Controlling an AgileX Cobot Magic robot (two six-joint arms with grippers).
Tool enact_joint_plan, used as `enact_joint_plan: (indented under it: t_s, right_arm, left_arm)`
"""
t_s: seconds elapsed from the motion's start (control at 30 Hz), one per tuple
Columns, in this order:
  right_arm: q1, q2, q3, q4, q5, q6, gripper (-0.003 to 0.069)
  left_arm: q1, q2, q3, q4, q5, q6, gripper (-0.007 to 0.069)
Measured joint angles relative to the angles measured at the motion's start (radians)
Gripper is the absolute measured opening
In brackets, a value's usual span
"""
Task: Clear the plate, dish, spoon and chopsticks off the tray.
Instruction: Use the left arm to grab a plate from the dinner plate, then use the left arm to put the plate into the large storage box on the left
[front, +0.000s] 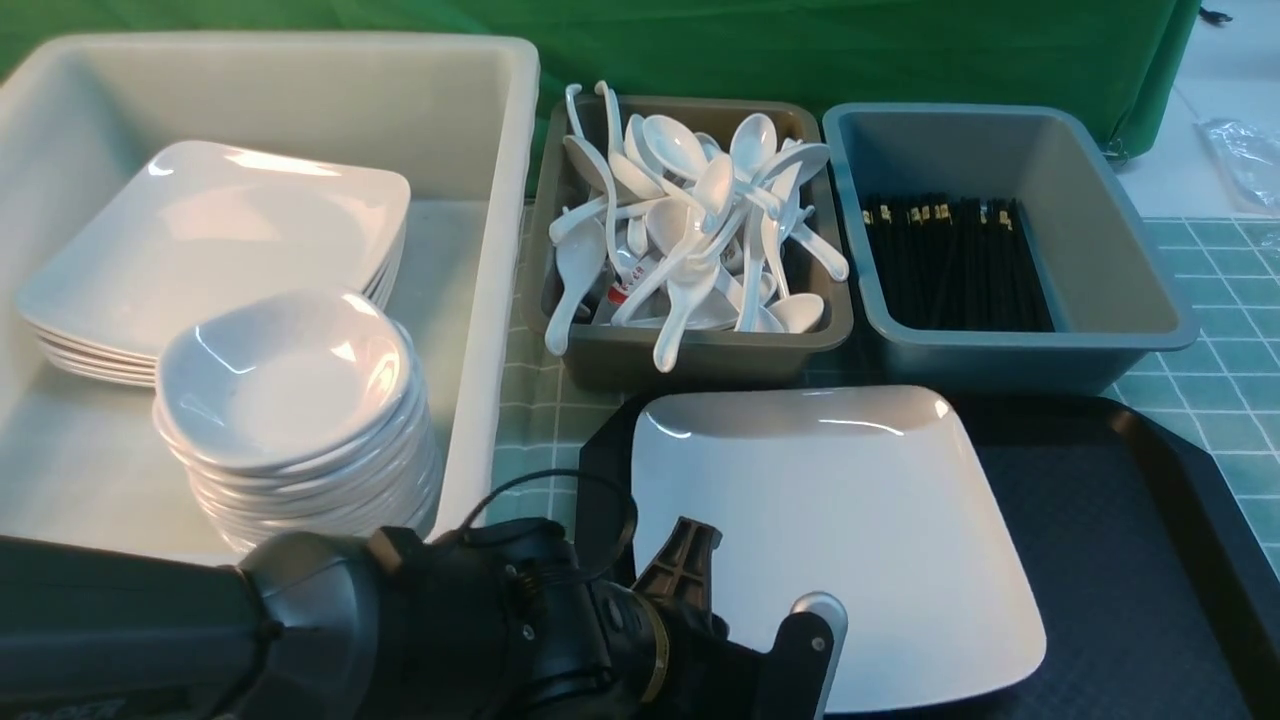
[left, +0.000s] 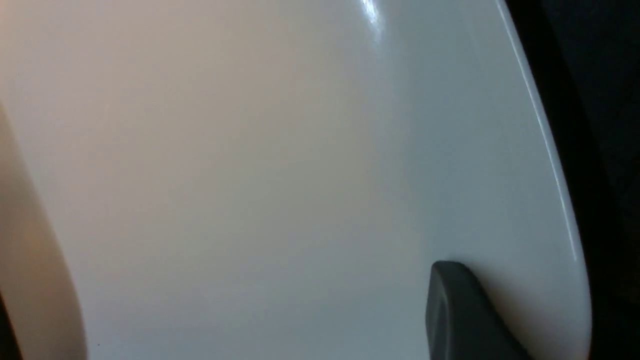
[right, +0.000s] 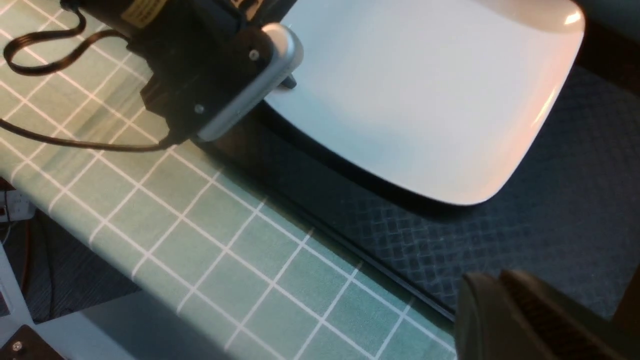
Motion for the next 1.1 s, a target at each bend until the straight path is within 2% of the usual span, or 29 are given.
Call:
enact_joint_plan:
  t_s: [0.1,0.23,0.37,0.5,0.67,0.9,1.1]
  right_arm:
    - [0.000,0.000,0.000,0.000,0.000,0.000,0.0071]
    - [0.000,0.000,0.000,0.000,0.000,0.000,0.0076]
    - [0.000,0.000,0.000,0.000,0.000,0.000,0.0081]
    - [0.000,0.000,0.000,0.000,0.000,0.000,0.0086]
    - [0.000,0.000,-0.002,-0.009,0.000,0.000,0.0088]
    - [0.000,0.000,-0.046,-0.126,-0.001,0.068,0.0088]
    - [0.000,0.000,-0.070,-0.191,-0.038,0.121,0.0088]
  left_arm:
    - [-0.002,-0.065,0.002,-0.096,0.026,-0.001,0.0137]
    - [-0.027,-0.154,0.002,-0.124,0.058,-0.004,0.0067]
    - [-0.102,-0.259,0.008,-0.151,0.141,-0.009,0.0031]
    - [-0.164,-0.332,0.012,-0.159,0.198,-0.012,0.0020]
    - [-0.193,-0.409,0.012,-0.170,0.213,-0.016,0.0020]
    - [-0.193,-0.539,0.019,-0.189,0.230,-0.030,0.0028]
    - [-0.193,-0.631,0.022,-0.191,0.169,-0.043,0.0028]
